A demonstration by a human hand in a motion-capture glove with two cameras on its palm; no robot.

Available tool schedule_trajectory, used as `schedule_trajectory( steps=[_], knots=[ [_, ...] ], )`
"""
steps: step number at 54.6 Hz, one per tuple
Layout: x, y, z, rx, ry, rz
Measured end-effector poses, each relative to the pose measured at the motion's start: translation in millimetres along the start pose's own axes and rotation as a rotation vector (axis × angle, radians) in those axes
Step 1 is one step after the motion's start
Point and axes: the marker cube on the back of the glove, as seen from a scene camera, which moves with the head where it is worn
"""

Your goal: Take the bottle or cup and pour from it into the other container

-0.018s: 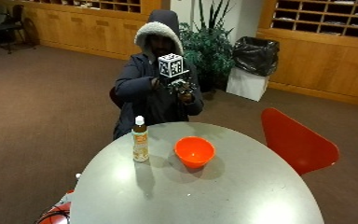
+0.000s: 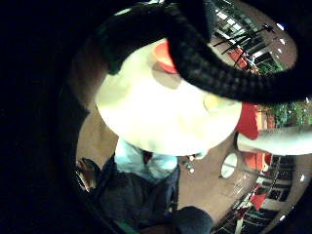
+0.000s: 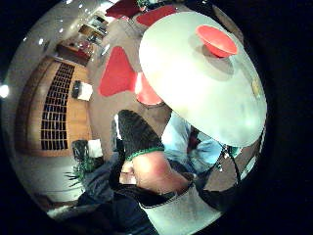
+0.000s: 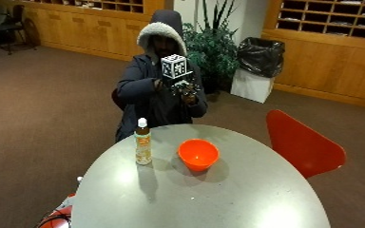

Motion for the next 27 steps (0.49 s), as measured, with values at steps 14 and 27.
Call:
schedule_trajectory(
  steps=[14,27],
  knots=[
    [-35.7,75.2,-23.5,0.093,-0.222,0.014],
    [8.9,88.3,-15.6,0.078,-0.218,0.060]
  ],
)
